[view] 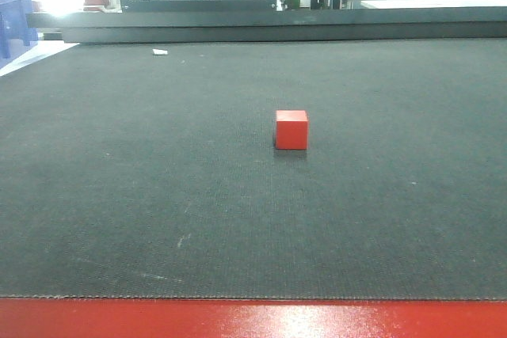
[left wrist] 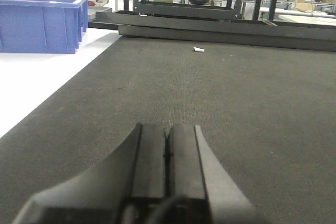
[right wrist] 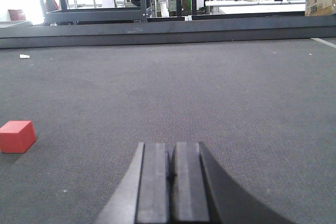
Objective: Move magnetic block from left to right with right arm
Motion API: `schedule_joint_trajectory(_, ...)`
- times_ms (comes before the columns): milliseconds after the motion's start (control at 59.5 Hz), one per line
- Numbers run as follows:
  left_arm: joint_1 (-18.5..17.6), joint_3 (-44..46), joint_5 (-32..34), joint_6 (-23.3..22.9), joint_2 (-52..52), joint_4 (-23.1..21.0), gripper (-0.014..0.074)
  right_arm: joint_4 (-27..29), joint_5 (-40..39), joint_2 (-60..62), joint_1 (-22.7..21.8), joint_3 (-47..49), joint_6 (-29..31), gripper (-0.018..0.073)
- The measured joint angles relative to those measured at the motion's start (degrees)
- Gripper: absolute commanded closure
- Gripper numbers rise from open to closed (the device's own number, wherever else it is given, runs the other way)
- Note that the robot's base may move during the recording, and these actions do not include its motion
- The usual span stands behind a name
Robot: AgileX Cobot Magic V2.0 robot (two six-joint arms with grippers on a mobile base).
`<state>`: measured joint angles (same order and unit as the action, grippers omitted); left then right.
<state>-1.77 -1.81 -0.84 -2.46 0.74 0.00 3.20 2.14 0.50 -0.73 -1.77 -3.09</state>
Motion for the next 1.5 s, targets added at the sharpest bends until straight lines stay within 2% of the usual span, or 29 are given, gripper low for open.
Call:
schedule_joint_trajectory(824,0.0,0.0,0.0,0.0,0.0,0.0,0.0713,0.0,-0.02,0.0,0.0,0.0,0.0,0.0508)
schedule_joint_trajectory(1009,0.0,0.0,0.0,0.0,0.0,0.0,0.0713,0.0,-2.14,0.0,0.0,0.14,0.0,0.0508)
schedule_joint_trajectory(1110,0.0,0.0,0.0,0.0,0.0,0.0,0.0713,0.0,-0.96,0.0,0.0,4.32,0.0,0.0508)
schedule_joint_trajectory(1244,0.0,0.0,0.0,0.0,0.0,0.0,0.0713,0.0,2.79,-1.6,0.0,15.29,0.0,0.0505)
schedule_joint_trajectory(1362,0.0,0.0,0.0,0.0,0.0,0.0,0.0713,0.0,5.04,-7.5,0.0,23.12,0.0,0.0412)
schedule_joint_trajectory(1496,0.0,0.0,0.0,0.0,0.0,0.0,0.0713,0.0,7.34,-16.8,0.22,28.61,0.0,0.0193)
